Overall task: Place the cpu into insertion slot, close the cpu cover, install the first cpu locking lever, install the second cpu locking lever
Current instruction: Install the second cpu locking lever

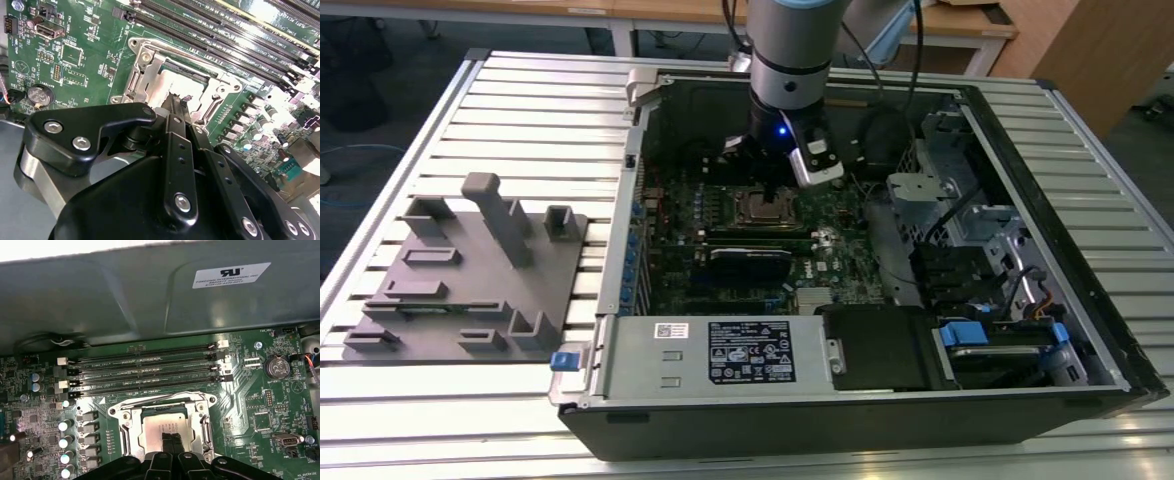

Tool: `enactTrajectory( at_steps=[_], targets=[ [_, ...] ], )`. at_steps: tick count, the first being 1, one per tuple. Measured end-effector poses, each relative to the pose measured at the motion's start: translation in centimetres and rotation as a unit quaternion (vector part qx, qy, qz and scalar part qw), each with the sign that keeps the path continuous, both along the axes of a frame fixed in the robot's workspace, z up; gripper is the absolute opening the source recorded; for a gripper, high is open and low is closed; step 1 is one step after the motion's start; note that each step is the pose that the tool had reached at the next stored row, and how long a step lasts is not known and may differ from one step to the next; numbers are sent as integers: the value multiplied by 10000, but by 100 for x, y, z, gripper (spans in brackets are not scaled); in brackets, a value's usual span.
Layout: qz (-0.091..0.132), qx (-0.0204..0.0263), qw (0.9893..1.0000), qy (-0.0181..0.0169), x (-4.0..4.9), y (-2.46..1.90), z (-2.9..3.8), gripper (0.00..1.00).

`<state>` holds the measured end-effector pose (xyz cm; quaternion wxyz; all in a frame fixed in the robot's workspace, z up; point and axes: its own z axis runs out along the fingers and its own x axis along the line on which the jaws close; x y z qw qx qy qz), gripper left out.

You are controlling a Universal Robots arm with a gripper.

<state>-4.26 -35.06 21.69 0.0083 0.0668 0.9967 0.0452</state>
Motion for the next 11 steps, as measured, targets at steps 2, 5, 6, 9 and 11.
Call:
enactTrajectory(
  at_steps=[2,5,6,9,11],
  targets=[
    [1,-12,10000,0,0,0,0,10],
    [0,-48,10000,1,0,-1,1,10],
    [0,-49,10000,1,-1,-1,1,10],
    [0,-49,10000,0,0,0,7,10],
    [0,-49,10000,0,-1,0,7,10]
  ],
)
